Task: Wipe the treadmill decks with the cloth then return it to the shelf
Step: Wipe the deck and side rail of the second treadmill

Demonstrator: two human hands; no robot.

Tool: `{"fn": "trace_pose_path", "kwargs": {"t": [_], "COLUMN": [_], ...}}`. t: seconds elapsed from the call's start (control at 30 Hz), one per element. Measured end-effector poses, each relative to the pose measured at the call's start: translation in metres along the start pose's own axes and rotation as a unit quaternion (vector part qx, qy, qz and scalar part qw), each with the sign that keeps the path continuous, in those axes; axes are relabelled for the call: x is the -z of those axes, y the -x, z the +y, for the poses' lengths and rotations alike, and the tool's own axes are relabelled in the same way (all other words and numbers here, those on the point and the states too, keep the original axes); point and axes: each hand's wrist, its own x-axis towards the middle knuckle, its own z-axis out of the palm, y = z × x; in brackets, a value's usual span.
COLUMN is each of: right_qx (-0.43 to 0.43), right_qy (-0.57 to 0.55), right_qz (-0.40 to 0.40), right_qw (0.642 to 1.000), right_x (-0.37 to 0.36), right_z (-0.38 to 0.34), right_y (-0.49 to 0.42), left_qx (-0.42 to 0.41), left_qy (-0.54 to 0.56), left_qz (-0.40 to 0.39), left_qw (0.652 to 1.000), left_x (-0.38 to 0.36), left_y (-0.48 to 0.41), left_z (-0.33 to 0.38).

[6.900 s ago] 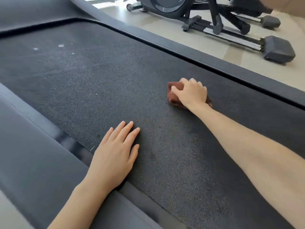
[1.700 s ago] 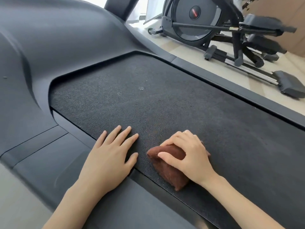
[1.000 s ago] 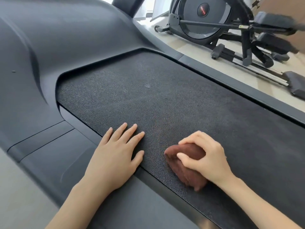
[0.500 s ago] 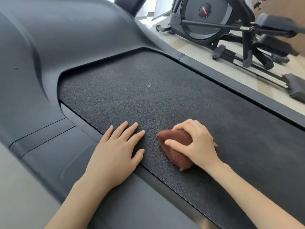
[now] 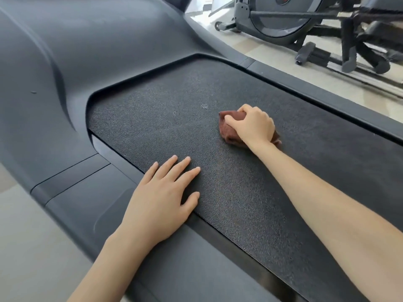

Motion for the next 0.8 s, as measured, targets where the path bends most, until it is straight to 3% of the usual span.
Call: {"fn": "trace_pose_path", "kwargs": {"t": [0.07,0.13,0.27,0.37,0.5,0.63,0.7,0.8], "right_qx": [0.038,0.133,0.240,0.195,0.024,-0.089,-0.083,0.010], "right_qy": [-0.002,-0.040,-0.097,-0.074,-0.005,0.026,0.029,0.000], "right_qz": [0.008,0.009,-0.046,-0.027,0.031,0.026,0.019,-0.010], "right_qw": [0.999,0.990,0.965,0.978,0.999,0.995,0.996,1.000], "right_x": [0.002,0.010,0.027,0.016,-0.015,-0.048,-0.060,-0.063], "right_z": [-0.003,0.004,0.025,0.032,0.028,-0.016,-0.038,-0.067], "right_y": [0.017,0.050,0.068,0.017,-0.063,-0.111,-0.118,-0.107], "left_qx": [0.002,0.014,0.059,0.089,0.102,0.103,0.102,0.105], "left_qy": [0.002,-0.001,-0.027,-0.033,-0.032,-0.027,-0.016,-0.009], "left_qz": [-0.011,-0.015,-0.010,-0.007,-0.003,0.006,0.009,0.021], "left_qw": [1.000,1.000,0.998,0.995,0.994,0.994,0.995,0.994], "left_x": [0.003,0.010,0.031,0.041,0.038,0.033,0.032,0.030], "left_y": [-0.002,-0.008,-0.013,-0.008,-0.009,-0.018,-0.024,-0.031], "left_z": [-0.008,-0.028,-0.084,-0.105,-0.101,-0.104,-0.104,-0.104]}}
